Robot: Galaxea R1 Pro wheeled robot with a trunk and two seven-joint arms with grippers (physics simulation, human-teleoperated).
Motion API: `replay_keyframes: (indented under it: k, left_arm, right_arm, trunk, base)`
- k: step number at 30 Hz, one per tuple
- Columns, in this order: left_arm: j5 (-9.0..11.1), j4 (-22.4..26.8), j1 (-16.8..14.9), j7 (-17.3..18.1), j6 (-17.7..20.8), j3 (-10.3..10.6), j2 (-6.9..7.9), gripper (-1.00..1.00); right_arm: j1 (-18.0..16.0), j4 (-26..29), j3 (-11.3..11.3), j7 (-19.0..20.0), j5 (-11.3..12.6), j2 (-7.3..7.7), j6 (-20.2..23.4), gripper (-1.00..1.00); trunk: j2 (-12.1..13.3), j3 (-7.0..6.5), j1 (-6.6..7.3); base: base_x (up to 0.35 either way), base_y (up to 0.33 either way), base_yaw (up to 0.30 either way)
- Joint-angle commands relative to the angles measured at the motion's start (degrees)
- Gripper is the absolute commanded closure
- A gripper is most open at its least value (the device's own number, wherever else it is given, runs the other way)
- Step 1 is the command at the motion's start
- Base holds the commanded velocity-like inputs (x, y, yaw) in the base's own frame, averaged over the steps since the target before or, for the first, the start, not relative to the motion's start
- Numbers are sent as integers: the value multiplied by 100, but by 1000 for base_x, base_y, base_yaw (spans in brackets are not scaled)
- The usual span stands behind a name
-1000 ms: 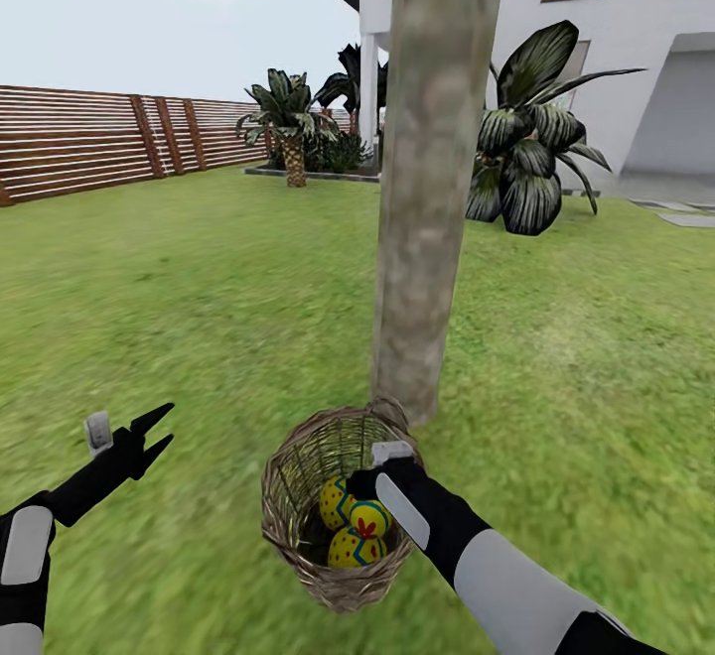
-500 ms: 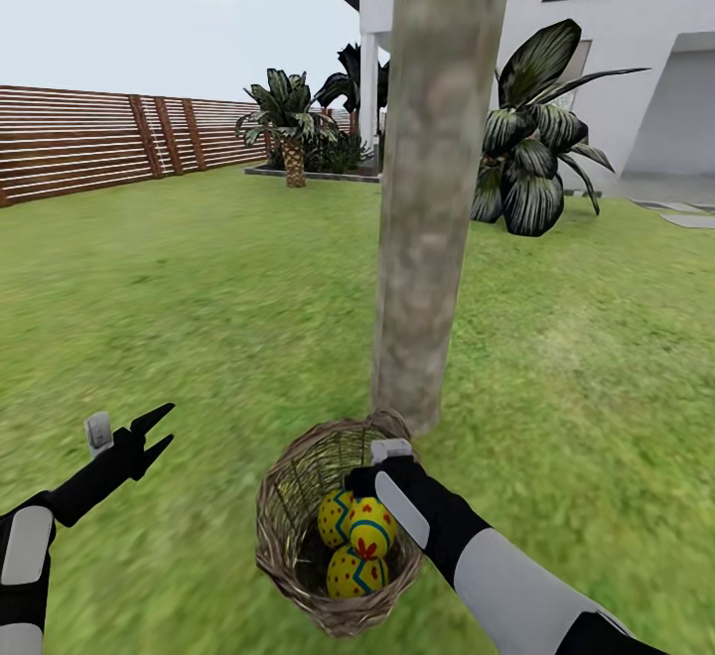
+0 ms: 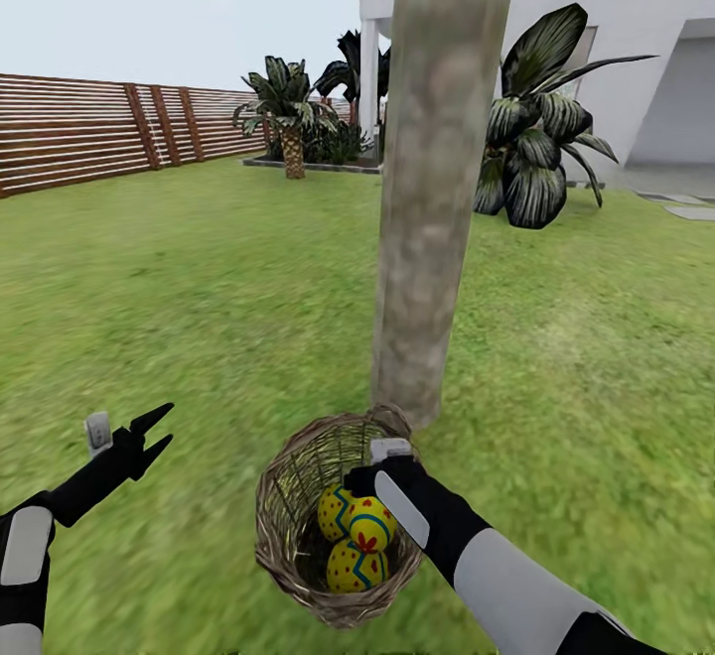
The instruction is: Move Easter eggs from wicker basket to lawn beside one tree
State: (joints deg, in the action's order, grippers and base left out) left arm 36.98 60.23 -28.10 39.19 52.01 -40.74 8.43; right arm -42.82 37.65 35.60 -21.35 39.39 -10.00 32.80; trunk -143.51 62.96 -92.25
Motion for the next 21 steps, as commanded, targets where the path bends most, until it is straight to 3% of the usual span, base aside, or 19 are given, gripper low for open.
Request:
replay_keyframes:
  k: [1, 13, 21]
  left_arm:
    - [-6, -1, -7, 21, 28, -12, 0, -100]
    - [-6, 1, -8, 19, 28, -11, 1, -100]
    - [-6, -2, -8, 19, 28, -13, -1, -100]
  right_arm:
    - [-4, 5, 17, -54, 52, 0, 7, -100]
    - [1, 6, 16, -53, 35, 0, -12, -100]
    - [2, -4, 17, -72, 25, 0, -280, -100]
  trunk:
    - [-4, 28, -1]
    - [-20, 294, -32]
    - [-28, 427, -47]
  base:
    - [0, 0, 0]
    - [0, 0, 0]
    - [0, 0, 0]
